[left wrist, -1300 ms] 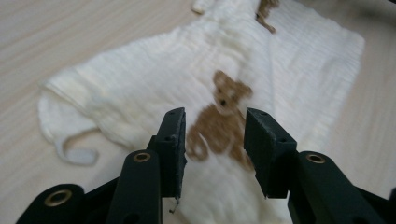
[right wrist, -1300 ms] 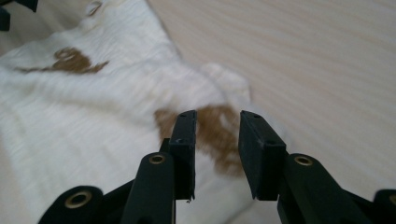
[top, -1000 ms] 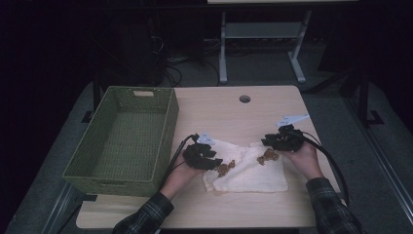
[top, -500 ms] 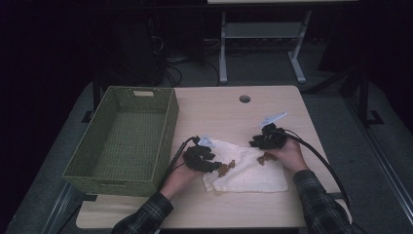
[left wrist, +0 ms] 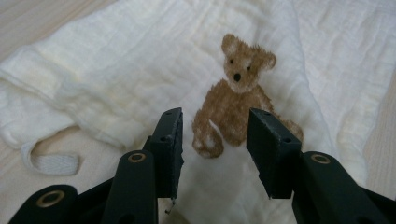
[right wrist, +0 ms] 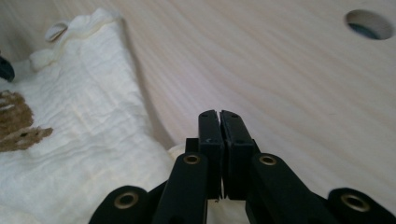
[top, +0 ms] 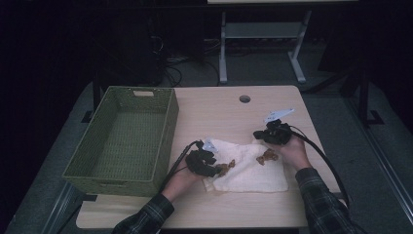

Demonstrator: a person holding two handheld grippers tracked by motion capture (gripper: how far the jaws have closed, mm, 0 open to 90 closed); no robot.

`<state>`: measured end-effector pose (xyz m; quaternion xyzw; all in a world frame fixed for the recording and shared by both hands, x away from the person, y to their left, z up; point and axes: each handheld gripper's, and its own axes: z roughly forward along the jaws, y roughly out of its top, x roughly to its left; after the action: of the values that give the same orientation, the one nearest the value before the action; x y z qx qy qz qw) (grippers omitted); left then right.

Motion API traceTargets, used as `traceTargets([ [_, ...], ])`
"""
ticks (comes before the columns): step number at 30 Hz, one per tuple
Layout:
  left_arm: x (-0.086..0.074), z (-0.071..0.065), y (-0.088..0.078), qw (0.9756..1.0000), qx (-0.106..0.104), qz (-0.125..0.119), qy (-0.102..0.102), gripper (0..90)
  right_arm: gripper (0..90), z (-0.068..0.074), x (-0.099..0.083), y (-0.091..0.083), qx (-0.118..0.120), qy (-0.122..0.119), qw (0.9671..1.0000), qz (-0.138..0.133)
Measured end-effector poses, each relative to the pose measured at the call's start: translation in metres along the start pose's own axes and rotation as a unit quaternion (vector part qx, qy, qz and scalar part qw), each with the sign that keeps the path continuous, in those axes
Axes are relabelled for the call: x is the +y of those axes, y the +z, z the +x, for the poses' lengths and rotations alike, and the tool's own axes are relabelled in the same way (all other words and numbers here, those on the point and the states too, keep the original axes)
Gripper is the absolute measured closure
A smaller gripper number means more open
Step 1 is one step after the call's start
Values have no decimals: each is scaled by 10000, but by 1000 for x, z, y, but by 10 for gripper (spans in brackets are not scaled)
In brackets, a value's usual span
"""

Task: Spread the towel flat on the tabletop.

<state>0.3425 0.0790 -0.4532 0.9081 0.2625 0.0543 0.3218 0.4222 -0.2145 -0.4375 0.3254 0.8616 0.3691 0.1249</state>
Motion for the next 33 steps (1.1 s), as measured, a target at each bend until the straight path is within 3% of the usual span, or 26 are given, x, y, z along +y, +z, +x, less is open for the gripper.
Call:
traceTargets([
  [5, -2, -1, 2, 9998, 63, 139, 89, 594, 879, -8, 10, -19, -233, -25, 9996, -171],
  [16, -3, -2, 2, 9997, 140, 134, 160, 651, 882, -30, 20, -49, -834, 101, 9955, -443],
  [23, -4, -2, 1, 9997, 121, 137, 140, 655, 883, -57, 16, -61, -1293, 364, 9903, -357],
  [30, -4, -1, 0, 9997, 113, 149, 140, 659, 884, -80, 4, -65, -1857, 691, 9801, -117],
  [31, -5, -1, 0, 9997, 112, 144, 139, 659, 882, -82, 2, -64, -1888, 778, 9789, -68],
  [33, -4, -1, 0, 9998, 84, 131, 101, 654, 843, -84, -2, -62, -1744, 891, 9806, -80],
])
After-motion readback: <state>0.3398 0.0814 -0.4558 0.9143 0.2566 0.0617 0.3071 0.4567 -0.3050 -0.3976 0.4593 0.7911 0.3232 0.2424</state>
